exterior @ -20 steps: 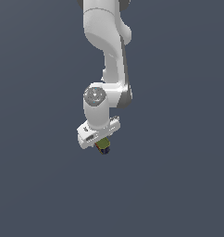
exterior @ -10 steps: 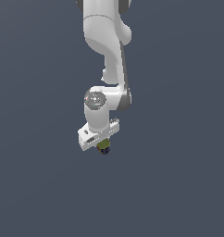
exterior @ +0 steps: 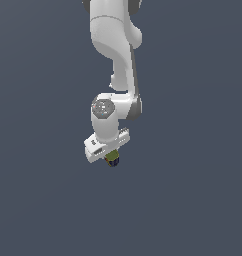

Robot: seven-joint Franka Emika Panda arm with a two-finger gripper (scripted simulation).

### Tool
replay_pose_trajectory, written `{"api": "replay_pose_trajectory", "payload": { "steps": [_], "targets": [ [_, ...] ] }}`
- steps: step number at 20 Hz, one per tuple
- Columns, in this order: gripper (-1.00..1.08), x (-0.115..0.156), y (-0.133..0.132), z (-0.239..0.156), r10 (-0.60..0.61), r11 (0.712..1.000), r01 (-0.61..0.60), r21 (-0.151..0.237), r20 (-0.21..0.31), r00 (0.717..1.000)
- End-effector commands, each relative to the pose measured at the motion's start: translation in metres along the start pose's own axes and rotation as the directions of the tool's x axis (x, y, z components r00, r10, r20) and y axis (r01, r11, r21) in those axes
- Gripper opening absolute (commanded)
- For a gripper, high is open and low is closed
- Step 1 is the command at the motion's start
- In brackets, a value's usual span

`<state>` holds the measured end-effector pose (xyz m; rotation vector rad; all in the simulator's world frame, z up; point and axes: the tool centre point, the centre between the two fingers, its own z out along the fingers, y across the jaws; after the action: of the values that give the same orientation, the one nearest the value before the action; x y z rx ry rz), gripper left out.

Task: Pick up the object and move it to a goal position.

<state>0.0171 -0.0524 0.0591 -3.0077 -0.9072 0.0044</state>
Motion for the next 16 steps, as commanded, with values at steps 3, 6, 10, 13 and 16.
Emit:
{"api": "replay_pose_trajectory", "payload": {
  "steps": [3, 6, 10, 13, 16],
  "targets": [
    [-1.0, 0.013, -0.01, -0.011, -0.001, 1.0, 0.001, -0.001, -0.002, 1.0],
    [-1.0, 0.028, -0.022, -0.024, -0.001, 1.0, 0.001, -0.001, -0.002, 1.0],
    [-1.0, 0.055, -0.043, -0.046, -0.001, 1.0, 0.001, -0.001, -0.002, 1.0],
    [-1.0, 0.071, -0.055, -0.059, -0.001, 1.0, 0.001, -0.001, -0.002, 1.0],
    [-1.0, 0.081, -0.062, -0.067, -0.001, 1.0, 0.001, -0.001, -0.003, 1.0]
  ]
}}
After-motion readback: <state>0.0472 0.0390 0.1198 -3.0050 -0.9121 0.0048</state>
